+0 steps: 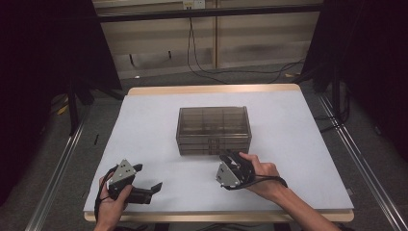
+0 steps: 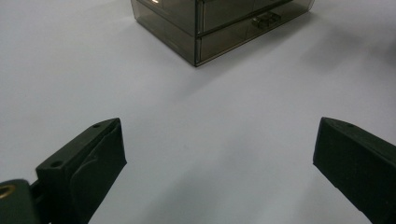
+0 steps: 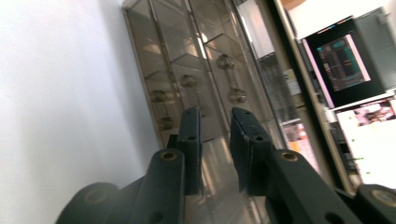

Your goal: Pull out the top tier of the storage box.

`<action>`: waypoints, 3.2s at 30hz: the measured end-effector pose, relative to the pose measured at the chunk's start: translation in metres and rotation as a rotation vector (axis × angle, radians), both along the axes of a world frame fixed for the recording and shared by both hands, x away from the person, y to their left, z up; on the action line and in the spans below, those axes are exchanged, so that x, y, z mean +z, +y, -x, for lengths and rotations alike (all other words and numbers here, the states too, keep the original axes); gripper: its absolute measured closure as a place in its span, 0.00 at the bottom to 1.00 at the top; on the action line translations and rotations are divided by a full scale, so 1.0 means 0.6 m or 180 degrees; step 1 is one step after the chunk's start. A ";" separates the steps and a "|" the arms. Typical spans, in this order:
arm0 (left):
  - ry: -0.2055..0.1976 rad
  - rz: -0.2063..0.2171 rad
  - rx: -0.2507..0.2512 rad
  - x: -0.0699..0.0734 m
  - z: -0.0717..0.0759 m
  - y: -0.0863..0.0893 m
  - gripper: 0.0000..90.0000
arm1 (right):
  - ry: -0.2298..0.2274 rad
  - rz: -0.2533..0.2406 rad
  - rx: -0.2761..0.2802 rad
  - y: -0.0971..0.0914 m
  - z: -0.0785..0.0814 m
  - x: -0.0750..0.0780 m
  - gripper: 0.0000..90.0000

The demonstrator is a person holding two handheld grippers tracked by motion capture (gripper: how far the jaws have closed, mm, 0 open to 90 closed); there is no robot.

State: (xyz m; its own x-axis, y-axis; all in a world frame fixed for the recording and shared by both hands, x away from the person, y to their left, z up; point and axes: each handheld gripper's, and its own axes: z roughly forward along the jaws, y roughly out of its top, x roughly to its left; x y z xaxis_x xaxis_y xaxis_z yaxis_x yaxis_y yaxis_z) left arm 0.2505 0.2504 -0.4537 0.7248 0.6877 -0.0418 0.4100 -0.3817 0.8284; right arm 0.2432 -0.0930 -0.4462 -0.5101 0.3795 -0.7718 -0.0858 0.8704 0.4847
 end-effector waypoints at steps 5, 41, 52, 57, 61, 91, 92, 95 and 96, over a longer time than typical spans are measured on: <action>0.0002 0.0016 0.0003 0.000 -0.001 0.000 0.02 | -0.0152 0.0146 0.0008 0.003 -0.002 -0.005 0.85; 0.0004 0.0014 0.0005 0.000 0.000 0.001 0.02 | -0.0950 0.0963 -0.0031 0.048 -0.018 -0.039 0.84; 0.0009 0.0023 0.0013 0.000 0.000 0.001 0.02 | -0.1018 0.0987 -0.0190 0.053 -0.033 -0.052 0.84; 0.0002 0.0024 0.0020 0.001 0.000 0.002 0.02 | -0.1031 0.0955 -0.0257 0.055 -0.036 -0.055 0.85; 0.0000 0.0034 0.0018 0.002 0.000 0.002 0.02 | -0.1056 0.0963 -0.0292 0.057 -0.035 -0.056 0.88; -0.0001 0.0033 0.0001 0.001 0.002 0.001 0.02 | -0.1028 0.0993 -0.0326 0.059 -0.028 -0.051 0.91; -0.0008 0.0034 0.0007 0.001 0.002 0.001 0.02 | -0.1038 0.0997 -0.0317 0.058 -0.027 -0.051 0.91; -0.0018 0.0027 0.0006 0.002 0.002 0.002 0.02 | -0.1018 0.0967 -0.0327 0.058 -0.023 -0.051 0.91; -0.0018 0.0027 0.0006 0.002 0.002 0.002 0.02 | -0.1018 0.0967 -0.0327 0.058 -0.023 -0.051 0.91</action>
